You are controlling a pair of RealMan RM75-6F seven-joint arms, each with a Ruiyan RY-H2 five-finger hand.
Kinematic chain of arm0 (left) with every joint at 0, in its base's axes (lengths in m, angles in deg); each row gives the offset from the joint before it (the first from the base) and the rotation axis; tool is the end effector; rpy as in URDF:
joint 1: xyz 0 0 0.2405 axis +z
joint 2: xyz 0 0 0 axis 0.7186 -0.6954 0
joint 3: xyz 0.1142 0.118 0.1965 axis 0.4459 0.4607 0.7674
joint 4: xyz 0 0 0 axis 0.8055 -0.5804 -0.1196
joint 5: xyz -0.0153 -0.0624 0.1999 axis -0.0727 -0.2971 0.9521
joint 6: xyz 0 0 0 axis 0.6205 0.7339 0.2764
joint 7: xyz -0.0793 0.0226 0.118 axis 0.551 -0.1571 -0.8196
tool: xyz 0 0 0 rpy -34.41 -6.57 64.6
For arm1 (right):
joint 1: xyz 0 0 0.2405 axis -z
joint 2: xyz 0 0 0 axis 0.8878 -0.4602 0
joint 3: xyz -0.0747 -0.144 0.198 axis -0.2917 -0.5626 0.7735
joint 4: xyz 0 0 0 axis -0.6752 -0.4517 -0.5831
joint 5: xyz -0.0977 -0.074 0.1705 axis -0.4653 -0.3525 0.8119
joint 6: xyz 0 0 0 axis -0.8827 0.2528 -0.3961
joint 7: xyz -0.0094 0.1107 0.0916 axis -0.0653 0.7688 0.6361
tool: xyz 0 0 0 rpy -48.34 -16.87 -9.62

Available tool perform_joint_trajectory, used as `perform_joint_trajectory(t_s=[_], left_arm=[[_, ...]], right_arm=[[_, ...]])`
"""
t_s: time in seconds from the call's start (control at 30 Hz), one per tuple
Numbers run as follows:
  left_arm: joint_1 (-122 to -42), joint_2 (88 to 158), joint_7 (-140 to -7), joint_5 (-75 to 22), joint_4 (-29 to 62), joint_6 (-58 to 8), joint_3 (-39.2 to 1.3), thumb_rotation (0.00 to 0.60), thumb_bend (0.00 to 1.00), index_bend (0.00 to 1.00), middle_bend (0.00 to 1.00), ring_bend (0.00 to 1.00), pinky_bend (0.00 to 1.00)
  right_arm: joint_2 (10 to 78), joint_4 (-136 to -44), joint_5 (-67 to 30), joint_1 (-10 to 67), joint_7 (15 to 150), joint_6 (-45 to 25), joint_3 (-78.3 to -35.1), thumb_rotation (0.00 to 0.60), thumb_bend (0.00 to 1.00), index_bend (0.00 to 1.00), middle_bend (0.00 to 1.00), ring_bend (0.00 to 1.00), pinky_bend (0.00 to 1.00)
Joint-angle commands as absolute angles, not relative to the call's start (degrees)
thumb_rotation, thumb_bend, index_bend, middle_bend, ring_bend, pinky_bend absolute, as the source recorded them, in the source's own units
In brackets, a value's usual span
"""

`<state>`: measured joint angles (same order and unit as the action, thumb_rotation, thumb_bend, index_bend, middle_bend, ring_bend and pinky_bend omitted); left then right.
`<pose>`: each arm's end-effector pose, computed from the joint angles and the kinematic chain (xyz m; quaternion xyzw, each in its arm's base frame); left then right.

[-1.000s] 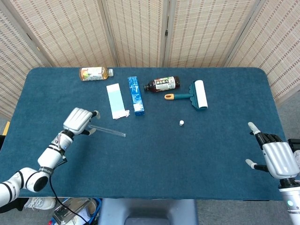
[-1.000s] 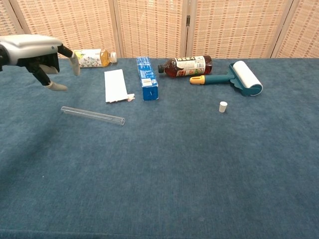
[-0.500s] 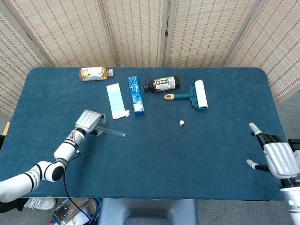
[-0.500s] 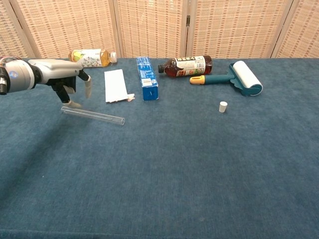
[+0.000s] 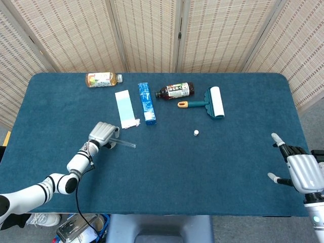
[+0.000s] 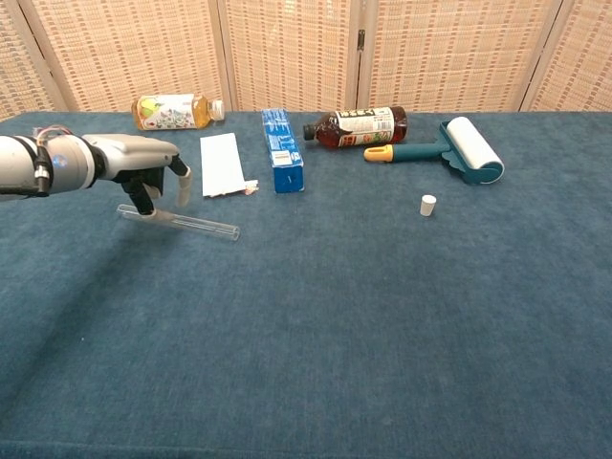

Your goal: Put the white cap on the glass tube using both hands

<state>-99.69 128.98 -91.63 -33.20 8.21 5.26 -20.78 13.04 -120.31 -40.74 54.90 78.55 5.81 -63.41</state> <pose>-0.1731 0.4264 -0.0125 -0.7863 -0.3656 -0.2381 0.4376 -0.2769 -0.1940 0.1921 0.6277 -0.3839 0.3687 0.5680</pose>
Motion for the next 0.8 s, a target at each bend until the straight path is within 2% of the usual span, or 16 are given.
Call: perform_joint_trajectory(t_s=[0.03,0.8], left_arm=[[-100.40,129.60,-92.31,-34.12,7.93,5.53,-20.43,0.600,0.32,0.46,1.00,1.00,1.00],[-103.25,131.87,-95.82,-40.25,6.10,5.37,-17.92,0.600,0.32,0.47,1.00,1.00,1.00]], right_arm=[[12.90,-120.19,-40.74,55.15,78.80,6.13,-63.49,0.600,0.00,0.00,0.28,0.31,0.31],[12.75,-119.06,-40.73,56.37,80.89,7.22,-63.88,0.600,0.00,0.00,0.28,0.32,0.31]])
